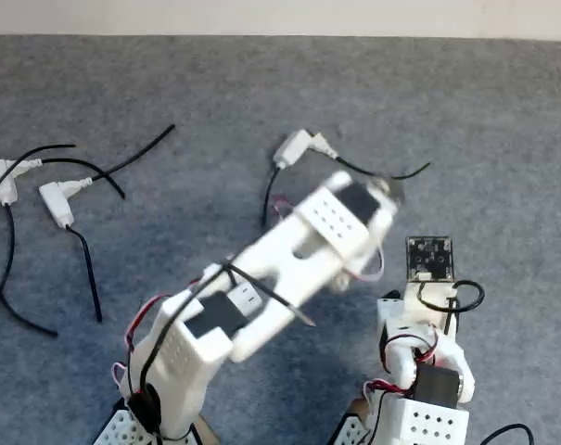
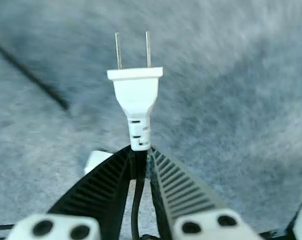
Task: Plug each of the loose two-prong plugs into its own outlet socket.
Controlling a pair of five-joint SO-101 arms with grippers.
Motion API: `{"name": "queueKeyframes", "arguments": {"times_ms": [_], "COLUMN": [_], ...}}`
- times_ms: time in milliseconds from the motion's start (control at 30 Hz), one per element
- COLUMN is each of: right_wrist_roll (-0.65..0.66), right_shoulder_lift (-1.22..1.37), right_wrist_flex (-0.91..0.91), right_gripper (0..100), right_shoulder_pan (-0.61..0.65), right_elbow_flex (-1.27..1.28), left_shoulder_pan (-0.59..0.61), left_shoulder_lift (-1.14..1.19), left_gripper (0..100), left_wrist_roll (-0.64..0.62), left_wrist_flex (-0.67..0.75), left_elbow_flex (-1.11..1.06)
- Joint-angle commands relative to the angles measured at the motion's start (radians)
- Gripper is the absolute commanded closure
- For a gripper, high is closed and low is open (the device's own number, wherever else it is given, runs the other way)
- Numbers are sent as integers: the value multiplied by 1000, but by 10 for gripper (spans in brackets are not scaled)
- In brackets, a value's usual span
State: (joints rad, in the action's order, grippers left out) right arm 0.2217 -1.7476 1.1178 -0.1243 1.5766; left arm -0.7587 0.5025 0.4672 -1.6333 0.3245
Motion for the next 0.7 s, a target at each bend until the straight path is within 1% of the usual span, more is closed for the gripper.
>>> {"name": "queueKeyframes", "arguments": {"times_ms": [0, 100, 167, 267, 333, 467, 533, 600, 667], "right_wrist_roll": [-3, -3, -2, 11, 28, 31, 34, 72, 114], "right_shoulder_lift": [-16, -16, -16, -8, -7, -7, -7, -5, -4], "right_wrist_flex": [4, 4, 4, 4, 4, 4, 4, 7, 12], "right_gripper": [717, 717, 717, 717, 717, 717, 717, 717, 717], "right_shoulder_pan": [-8, -8, -5, 41, 61, 67, 67, 68, 102], "right_elbow_flex": [-13, -13, -12, -7, -5, -5, -5, -15, -16], "left_shoulder_pan": [-70, -54, -27, 19, 44, 85, 130, 214, 340], "left_shoulder_lift": [-61, -62, -70, -107, -139, -193, -225, -257, -288], "left_gripper": [996, 988, 930, 837, 813, 839, 854, 866, 878], "left_wrist_roll": [40, 38, 14, -21, -21, -26, -38, -115, -219], "left_wrist_flex": [46, 52, 49, 49, 49, 57, 58, 61, 74], "left_elbow_flex": [-82, -70, -36, 16, 36, 50, 50, 51, 51]}}
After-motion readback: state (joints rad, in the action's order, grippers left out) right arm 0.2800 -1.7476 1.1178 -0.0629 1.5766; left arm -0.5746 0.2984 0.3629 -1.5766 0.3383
